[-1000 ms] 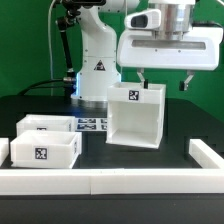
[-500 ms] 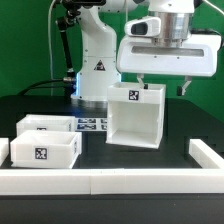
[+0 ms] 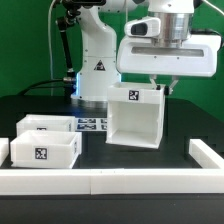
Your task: Assemble drawer
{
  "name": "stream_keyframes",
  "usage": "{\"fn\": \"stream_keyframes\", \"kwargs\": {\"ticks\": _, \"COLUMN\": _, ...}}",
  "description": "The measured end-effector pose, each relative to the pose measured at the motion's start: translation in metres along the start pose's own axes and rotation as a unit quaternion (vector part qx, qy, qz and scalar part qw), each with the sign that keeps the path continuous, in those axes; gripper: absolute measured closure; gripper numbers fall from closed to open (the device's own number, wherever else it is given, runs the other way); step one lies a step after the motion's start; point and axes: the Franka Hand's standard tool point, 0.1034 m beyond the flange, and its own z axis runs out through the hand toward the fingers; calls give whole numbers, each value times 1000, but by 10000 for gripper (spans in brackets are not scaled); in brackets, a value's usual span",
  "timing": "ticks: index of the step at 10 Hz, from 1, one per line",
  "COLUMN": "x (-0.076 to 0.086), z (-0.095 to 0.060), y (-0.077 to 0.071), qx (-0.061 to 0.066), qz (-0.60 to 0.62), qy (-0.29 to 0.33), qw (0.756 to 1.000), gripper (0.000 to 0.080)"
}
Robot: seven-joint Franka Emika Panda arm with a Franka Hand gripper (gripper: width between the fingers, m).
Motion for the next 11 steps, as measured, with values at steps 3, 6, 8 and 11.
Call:
{"fn": "stream_keyframes", "kwargs": {"ticks": 3, "x": 0, "z": 0, "y": 0, "qx": 0, "qz": 0, "qy": 0, "qw": 1000, "gripper": 761}}
{"fn": "stream_keyframes", "kwargs": {"ticks": 6, "x": 0, "z": 0, "y": 0, "qx": 0, "qz": 0, "qy": 0, "qw": 1000, "gripper": 761}}
{"fn": "stream_keyframes", "kwargs": {"ticks": 8, "x": 13, "z": -1, "y": 2, "qx": 4, "qz": -18, "qy": 3, "qw": 1000, "gripper": 761}}
{"fn": "stream_keyframes", "kwargs": {"ticks": 11, "x": 54, "z": -7, "y": 1, "qx": 13, "qz": -22, "qy": 14, "qw": 1000, "gripper": 761}}
